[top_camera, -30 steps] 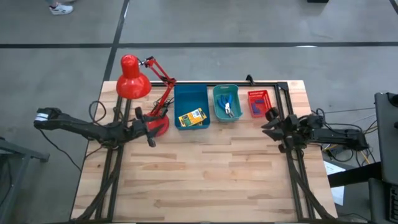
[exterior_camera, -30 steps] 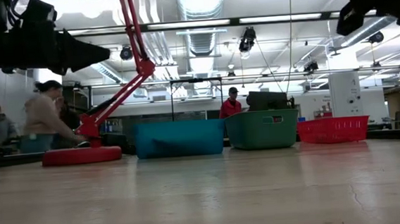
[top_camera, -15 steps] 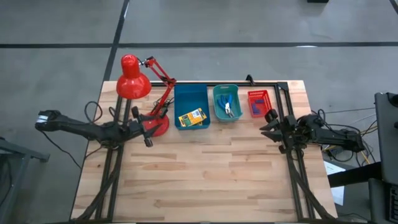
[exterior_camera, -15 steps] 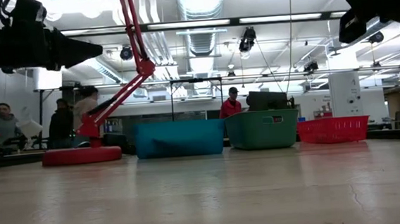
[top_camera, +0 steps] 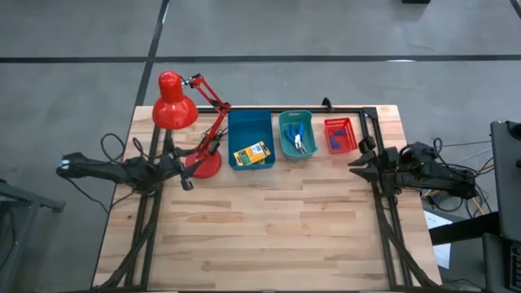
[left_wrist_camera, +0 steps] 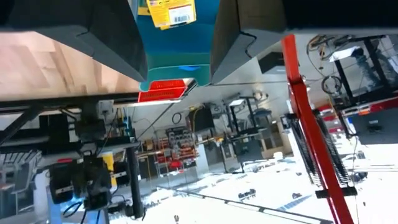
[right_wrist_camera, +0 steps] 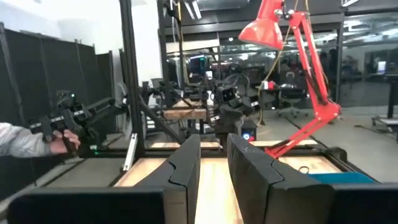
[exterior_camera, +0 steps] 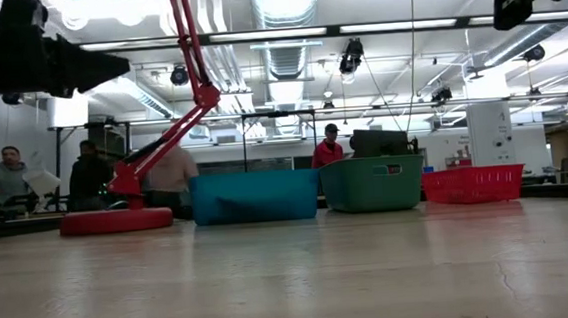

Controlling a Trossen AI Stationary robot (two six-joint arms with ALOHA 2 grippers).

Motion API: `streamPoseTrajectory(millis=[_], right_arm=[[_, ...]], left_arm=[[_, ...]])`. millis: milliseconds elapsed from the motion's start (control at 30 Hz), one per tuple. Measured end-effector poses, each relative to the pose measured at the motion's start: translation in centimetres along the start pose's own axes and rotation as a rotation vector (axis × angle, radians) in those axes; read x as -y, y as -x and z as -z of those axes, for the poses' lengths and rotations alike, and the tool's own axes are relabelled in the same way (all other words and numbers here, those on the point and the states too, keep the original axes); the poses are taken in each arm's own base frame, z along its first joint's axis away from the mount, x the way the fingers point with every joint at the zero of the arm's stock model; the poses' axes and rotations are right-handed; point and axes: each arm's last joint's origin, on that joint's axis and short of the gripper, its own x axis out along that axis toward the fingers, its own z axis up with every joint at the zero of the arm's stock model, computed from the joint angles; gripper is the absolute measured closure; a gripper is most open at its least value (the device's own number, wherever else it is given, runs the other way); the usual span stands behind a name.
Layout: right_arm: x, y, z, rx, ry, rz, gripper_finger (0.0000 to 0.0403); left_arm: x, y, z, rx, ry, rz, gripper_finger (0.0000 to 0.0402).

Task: Pick & Place School Supplies
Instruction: Return to Home Position

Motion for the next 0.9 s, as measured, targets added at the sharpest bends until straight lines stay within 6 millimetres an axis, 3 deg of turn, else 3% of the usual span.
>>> streamPoseTrajectory(millis=[600, 900], right_arm=[[0.8, -0.8, 3.3, 0.012, -0.078, 0.047, 0.0333], [1.2, -1.2, 6.2, 0.039, -0.099, 0.046, 0.032]], left_arm=[[-0.3, 1.1, 0.3, 0.012, -0.001, 0.084, 0.0219], [-0.3, 1.1, 0.4, 0.009, -0.002, 0.086, 0.0219]])
